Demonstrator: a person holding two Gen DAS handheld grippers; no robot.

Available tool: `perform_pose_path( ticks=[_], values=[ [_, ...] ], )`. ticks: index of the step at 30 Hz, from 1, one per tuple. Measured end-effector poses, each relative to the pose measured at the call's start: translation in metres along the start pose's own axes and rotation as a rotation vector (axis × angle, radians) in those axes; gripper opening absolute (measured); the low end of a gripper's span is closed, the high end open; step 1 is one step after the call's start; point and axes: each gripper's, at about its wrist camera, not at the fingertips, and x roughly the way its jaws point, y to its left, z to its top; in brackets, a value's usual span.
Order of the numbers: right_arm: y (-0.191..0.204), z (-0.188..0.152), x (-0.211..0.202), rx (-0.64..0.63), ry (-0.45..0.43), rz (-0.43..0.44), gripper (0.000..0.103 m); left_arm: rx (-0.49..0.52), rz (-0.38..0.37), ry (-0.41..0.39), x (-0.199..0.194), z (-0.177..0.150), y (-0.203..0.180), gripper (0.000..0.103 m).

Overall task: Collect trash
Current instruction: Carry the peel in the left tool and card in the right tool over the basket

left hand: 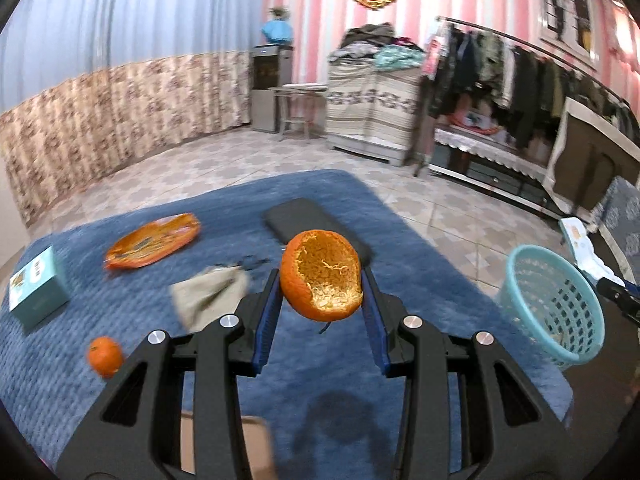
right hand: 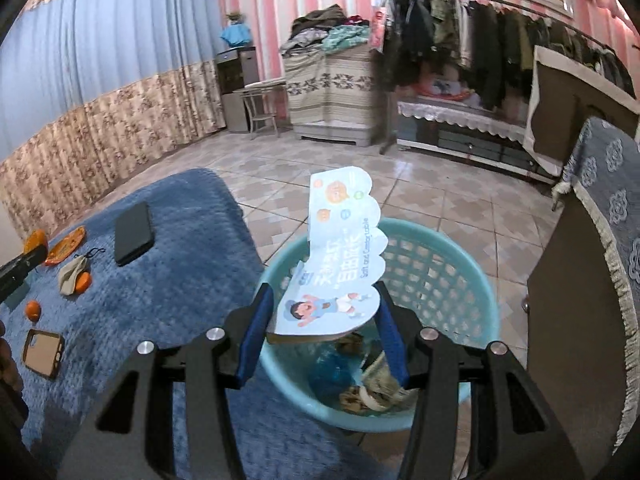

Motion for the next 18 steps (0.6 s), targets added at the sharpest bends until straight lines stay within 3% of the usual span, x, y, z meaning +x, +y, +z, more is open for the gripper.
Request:
perform_pose_path(
  ticks=[18],
  values=[
    [-0.077,-0.007,0.029,0.154,0.026,-0.033,0.051,0.184,-0.258,-0.025,0.041,0.001,-0.173,0.038]
  ],
)
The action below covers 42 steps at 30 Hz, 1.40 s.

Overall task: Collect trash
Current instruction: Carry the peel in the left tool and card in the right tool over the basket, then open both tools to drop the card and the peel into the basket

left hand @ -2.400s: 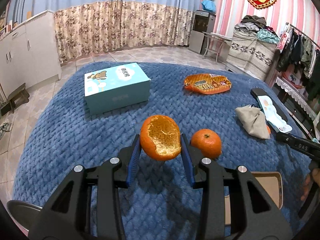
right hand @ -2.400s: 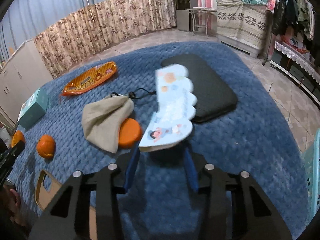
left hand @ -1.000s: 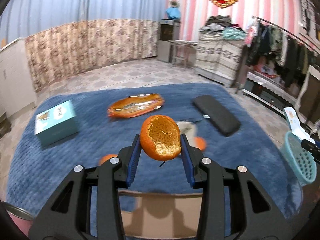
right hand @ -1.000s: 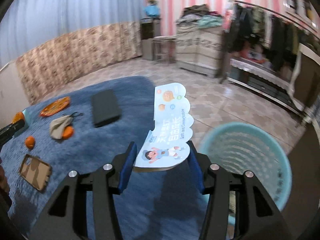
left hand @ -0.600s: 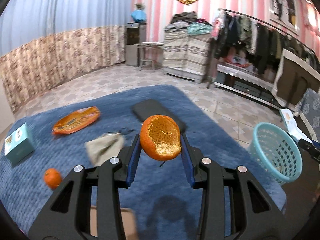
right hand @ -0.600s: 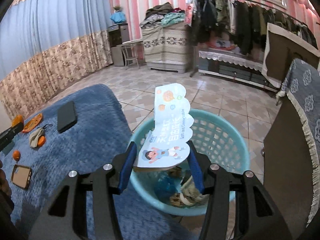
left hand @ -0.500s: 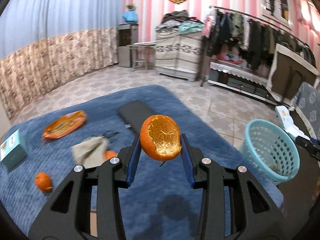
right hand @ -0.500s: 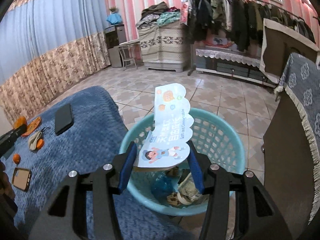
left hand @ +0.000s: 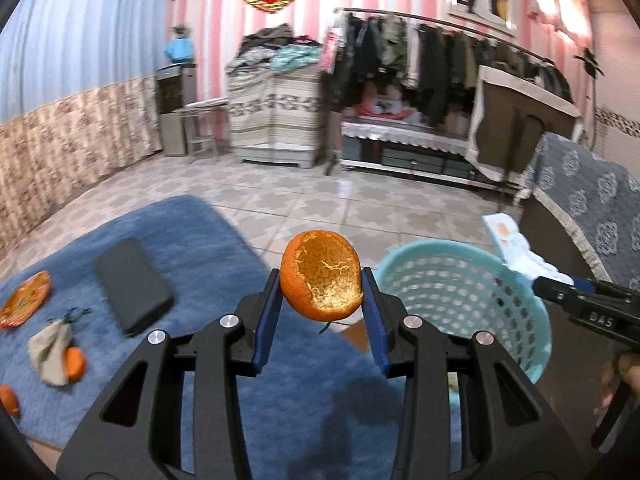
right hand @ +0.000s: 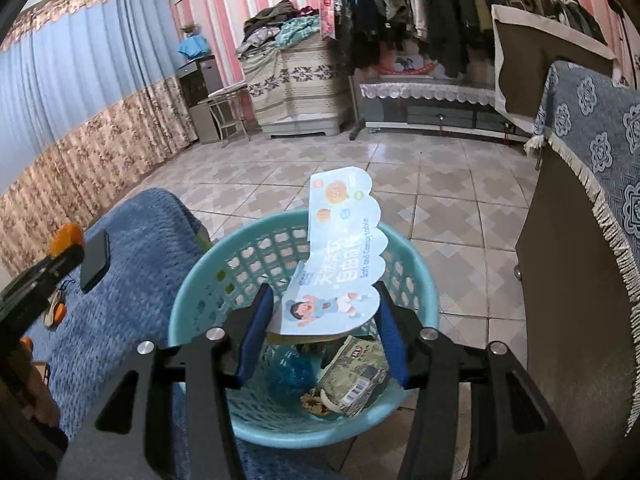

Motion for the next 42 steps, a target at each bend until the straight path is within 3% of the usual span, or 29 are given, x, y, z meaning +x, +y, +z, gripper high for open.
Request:
perform_pose_path(
  ticks=[12,15,16,17,20,26,31,39,40,41,42],
  values=[
    [-0.023,-0.002,0.012,0.015,0.042,-0.029,0.051,0.085,-0.12,0.055,0.064,-0.002,-0.073,0.038],
    [-0.023,-0.002,0.013,0.022,0.051,-0.035,0.051,0.069,-0.149,0.074,0.072,0.002,-0.079,0.041],
    [-0.022,-0.002,0.013,0.022,0.053,-0.037,0.051,0.077,-0.152,0.077,0.074,0.004,-0.082,0.048],
    [-0.021,-0.002,0.013,0.02,0.055,-0.037,0.051,0.083,-0.138,0.069,0.074,0.006,-0.084,0.06],
    [-0.019,-0.003,0.014,0.011,0.059,-0.03,0.051,0.082,-0.111,0.027,0.066,0.013,-0.078,0.08],
    [-0.015,-0.004,0.014,-0.002,0.061,-0.016,0.051,0.055,-0.017,-0.013,0.051,0.023,-0.05,0.095],
    [-0.002,-0.003,0.019,-0.026,0.071,0.002,0.051,0.039,0.078,-0.023,0.038,0.021,-0.019,0.097],
    [0.014,-0.008,0.036,-0.044,0.103,0.029,0.052,0.013,0.135,-0.037,0.017,0.019,0.003,0.097],
    [0.015,-0.008,0.038,-0.044,0.103,0.028,0.055,0.008,0.138,-0.038,0.015,0.019,0.005,0.098],
    [0.016,-0.009,0.04,-0.043,0.1,0.019,0.069,0.005,0.138,-0.037,0.014,0.019,0.007,0.098],
    [0.016,-0.009,0.039,-0.041,0.097,0.012,0.076,0.001,0.138,-0.035,0.012,0.018,0.008,0.098]
  ],
)
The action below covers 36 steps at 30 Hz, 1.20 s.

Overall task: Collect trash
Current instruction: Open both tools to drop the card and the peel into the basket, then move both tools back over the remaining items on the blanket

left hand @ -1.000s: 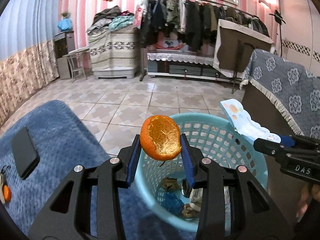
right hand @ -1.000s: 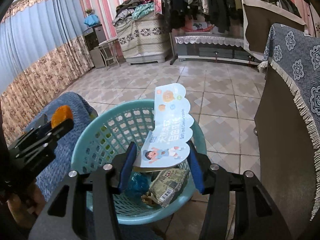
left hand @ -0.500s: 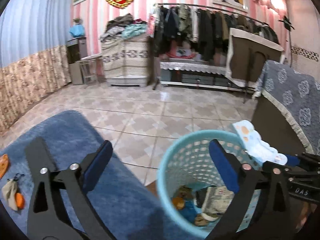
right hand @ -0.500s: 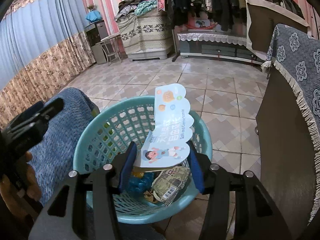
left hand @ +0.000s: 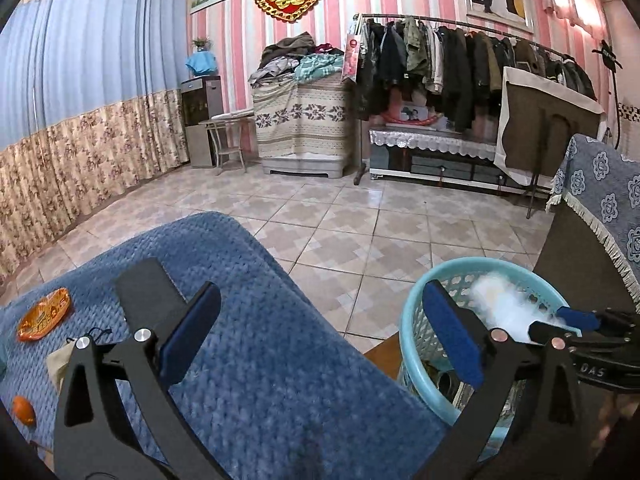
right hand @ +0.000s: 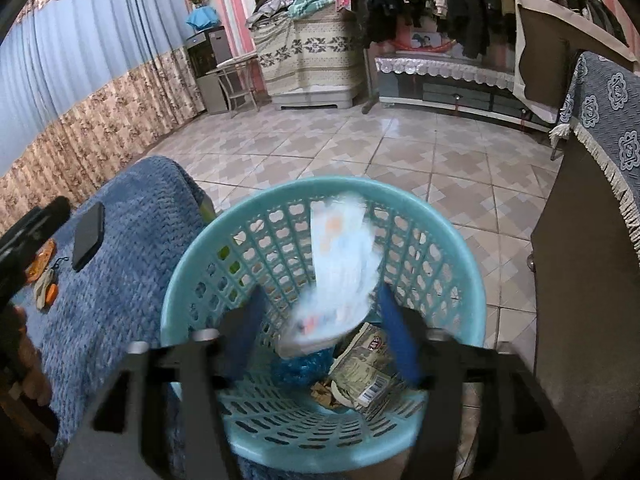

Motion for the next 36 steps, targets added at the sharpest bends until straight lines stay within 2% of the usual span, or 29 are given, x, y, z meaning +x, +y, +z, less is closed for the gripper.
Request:
perform_pose_path(
  ticks=[1,11,23,36],
  values=[
    [0.0,0.0,0.001,0.005,-0.01,-0.012,0.082,-0.004,0.002,-0.001,-0.001,0.0,0.002,0.098],
    [-0.002,0.002,-0.007,0.022,-0.071,-0.065,0.095,-0.03,0.019,0.015,-0.012,-0.008,0.021,0.098],
    [0.013,0.005,-0.016,0.01,-0.119,-0.079,0.095,-0.039,0.075,-0.016,-0.043,-0.015,0.047,0.098],
    [0.078,-0.002,-0.025,-0.118,-0.168,-0.027,0.095,-0.108,0.168,-0.006,-0.082,-0.041,0.116,0.098]
  ],
)
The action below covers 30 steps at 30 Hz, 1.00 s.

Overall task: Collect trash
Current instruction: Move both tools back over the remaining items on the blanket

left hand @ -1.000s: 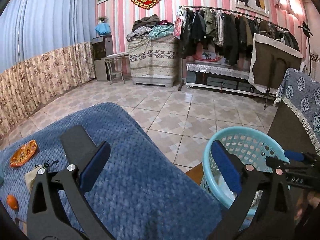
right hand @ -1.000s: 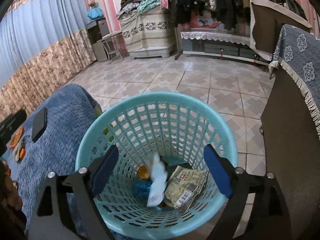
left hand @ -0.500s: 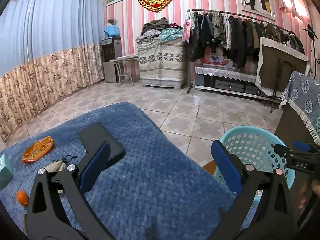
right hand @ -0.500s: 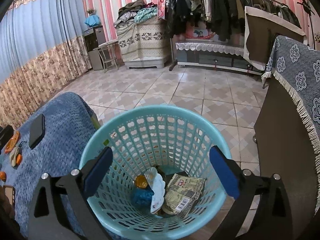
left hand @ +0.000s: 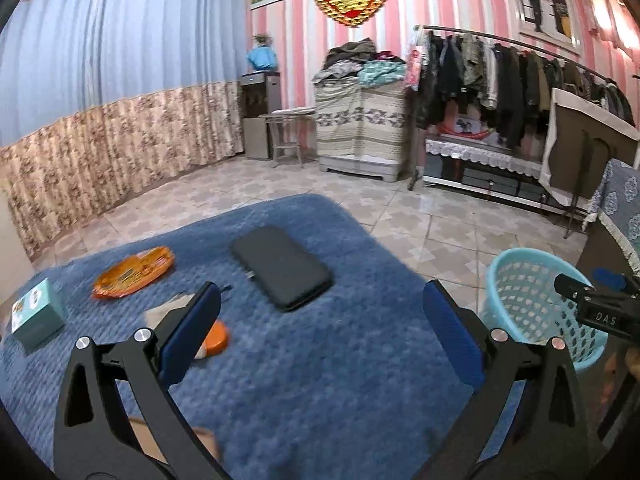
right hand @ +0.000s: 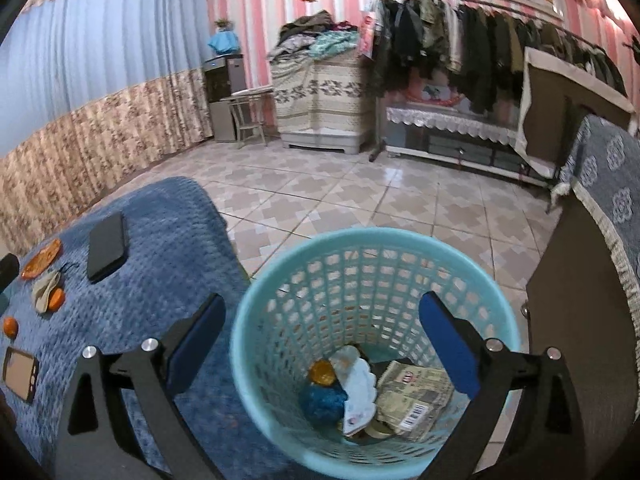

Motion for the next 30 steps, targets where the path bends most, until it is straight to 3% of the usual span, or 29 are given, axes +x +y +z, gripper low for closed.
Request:
perform_pose_path(
  ticks=[16,30],
  values=[
    [0.076,-0.022,-0.014,-0.153,-0.014,0.097,0.096,-0.123,0.171,0.054,-0.036,-0.045,0.127,0.098],
    [0.11,-0.035,-0.009,-0.257,0.017,0.082,0.096,-0.218,0.286,0.124,-0.036,-0.084,0.211,0.098]
  ],
)
